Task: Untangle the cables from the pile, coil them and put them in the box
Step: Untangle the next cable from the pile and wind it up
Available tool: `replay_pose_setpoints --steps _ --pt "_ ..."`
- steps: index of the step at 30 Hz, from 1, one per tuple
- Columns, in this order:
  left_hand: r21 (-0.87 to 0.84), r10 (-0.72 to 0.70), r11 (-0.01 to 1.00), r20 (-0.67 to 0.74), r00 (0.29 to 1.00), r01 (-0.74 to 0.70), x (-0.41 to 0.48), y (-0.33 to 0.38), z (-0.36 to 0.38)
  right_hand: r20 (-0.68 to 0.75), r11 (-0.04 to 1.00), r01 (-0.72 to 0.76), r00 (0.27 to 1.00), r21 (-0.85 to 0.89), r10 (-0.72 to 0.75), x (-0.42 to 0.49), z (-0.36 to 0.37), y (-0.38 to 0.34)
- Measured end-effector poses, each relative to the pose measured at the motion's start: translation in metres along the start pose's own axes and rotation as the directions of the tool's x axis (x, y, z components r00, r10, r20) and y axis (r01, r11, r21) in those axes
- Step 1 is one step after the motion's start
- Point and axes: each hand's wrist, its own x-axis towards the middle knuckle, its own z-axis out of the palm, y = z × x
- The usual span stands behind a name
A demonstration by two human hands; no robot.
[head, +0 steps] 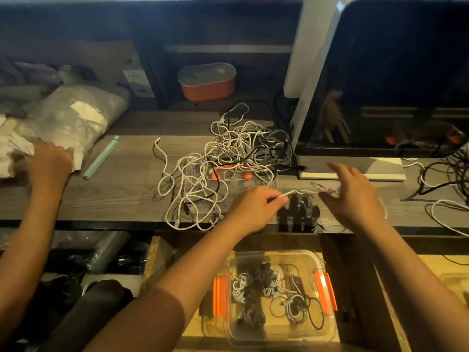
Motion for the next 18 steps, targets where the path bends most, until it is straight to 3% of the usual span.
replay_pose_setpoints --steps 3,6,8,12,18 --pt "0.075 0.046 0.996 -0.047 0.998 -0.043 0.002 0.007 -0.001 0.134 0.96 0.204 0.974 -0.193 -0.18 -0.009 0.003 -0.016" --pt "0.084 0.107 0.991 -0.051 0.993 -0.103 0.0 0.016 -0.005 0.119 0.947 0.283 0.956 -0.152 -0.267 -0.012 0.015 -0.03" --pt "0.134 0.087 0.988 -0.034 0.996 -0.082 -0.003 0.02 -0.011 0.043 0.956 0.275 0.961 -0.099 -0.272 -0.013 0.017 -0.028" --pt "0.513 0.056 0.858 -0.016 0.998 -0.04 -0.011 0.011 -0.031 -0.106 0.976 0.202 0.972 -0.079 -0.209 -0.011 0.012 -0.016" --pt "0.48 -0.005 0.877 0.035 0.999 -0.012 -0.015 0.008 -0.037 0.129 0.98 0.142 0.984 -0.137 -0.124 -0.017 0.006 -0.027"
